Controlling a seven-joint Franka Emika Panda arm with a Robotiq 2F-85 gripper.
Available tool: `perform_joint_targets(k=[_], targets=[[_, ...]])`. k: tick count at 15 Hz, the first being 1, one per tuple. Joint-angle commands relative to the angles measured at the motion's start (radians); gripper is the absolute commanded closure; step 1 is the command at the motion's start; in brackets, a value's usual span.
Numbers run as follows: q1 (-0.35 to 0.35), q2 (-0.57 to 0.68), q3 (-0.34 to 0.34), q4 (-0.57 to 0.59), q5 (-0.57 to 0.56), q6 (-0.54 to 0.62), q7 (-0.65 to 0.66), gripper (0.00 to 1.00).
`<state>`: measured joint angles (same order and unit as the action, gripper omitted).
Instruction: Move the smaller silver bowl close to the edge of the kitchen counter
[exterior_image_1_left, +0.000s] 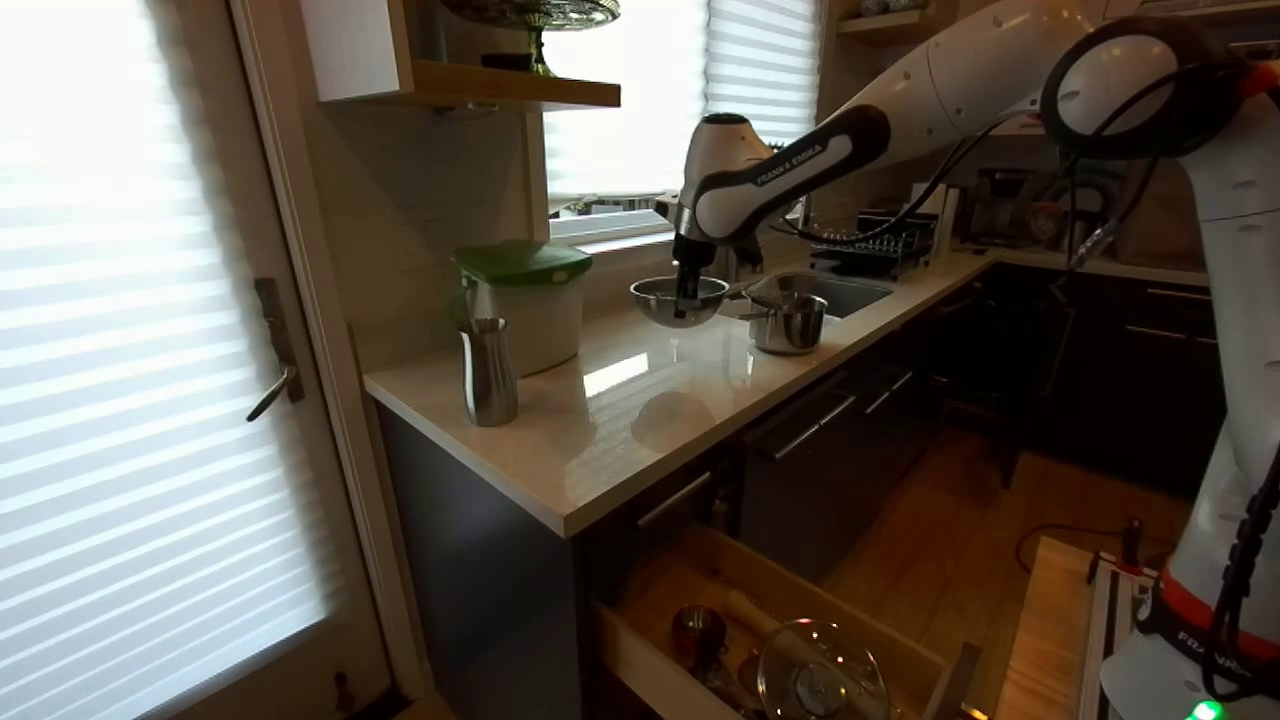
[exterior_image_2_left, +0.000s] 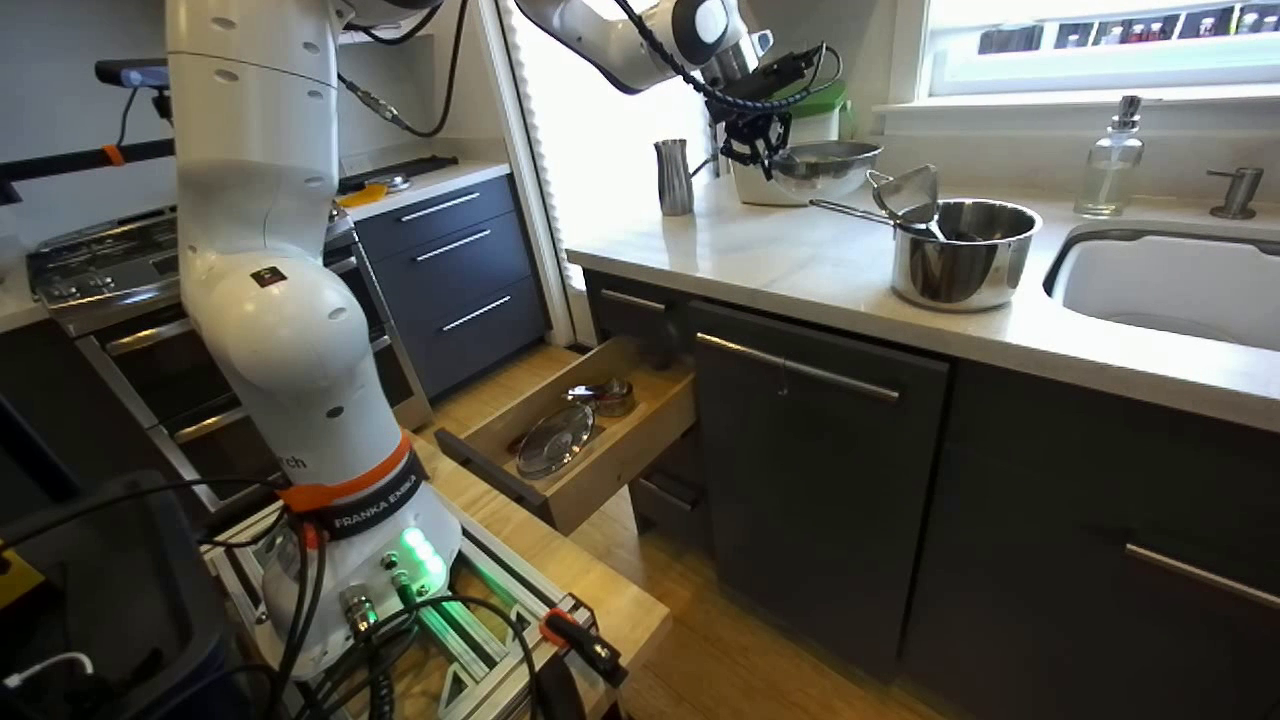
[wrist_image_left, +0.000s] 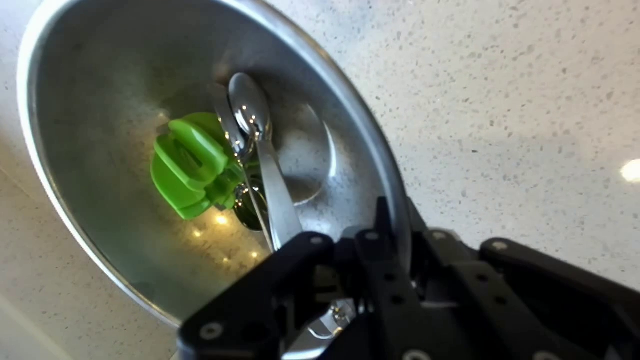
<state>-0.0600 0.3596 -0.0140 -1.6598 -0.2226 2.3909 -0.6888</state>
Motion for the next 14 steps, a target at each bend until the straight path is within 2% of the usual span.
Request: perform_joint_targets(k=[1, 4, 7, 10, 14], targets=[[-0.002, 0.023, 0.013, 0.027, -0.012, -0.021, -0.013, 0.98], [0.017, 0.078, 0.037, 0.080, -0.016, -0.099, -0.041, 0.98], [0.070, 0.073, 0.027, 0.088, -0.084, -0.236, 0.016, 0.98], [0.135, 0.049, 0.017, 0.088, -0.194, -0.301, 0.106, 0.98], [0.184, 0.026, 0.018, 0.085, -0.296, -0.310, 0.274, 0.98]])
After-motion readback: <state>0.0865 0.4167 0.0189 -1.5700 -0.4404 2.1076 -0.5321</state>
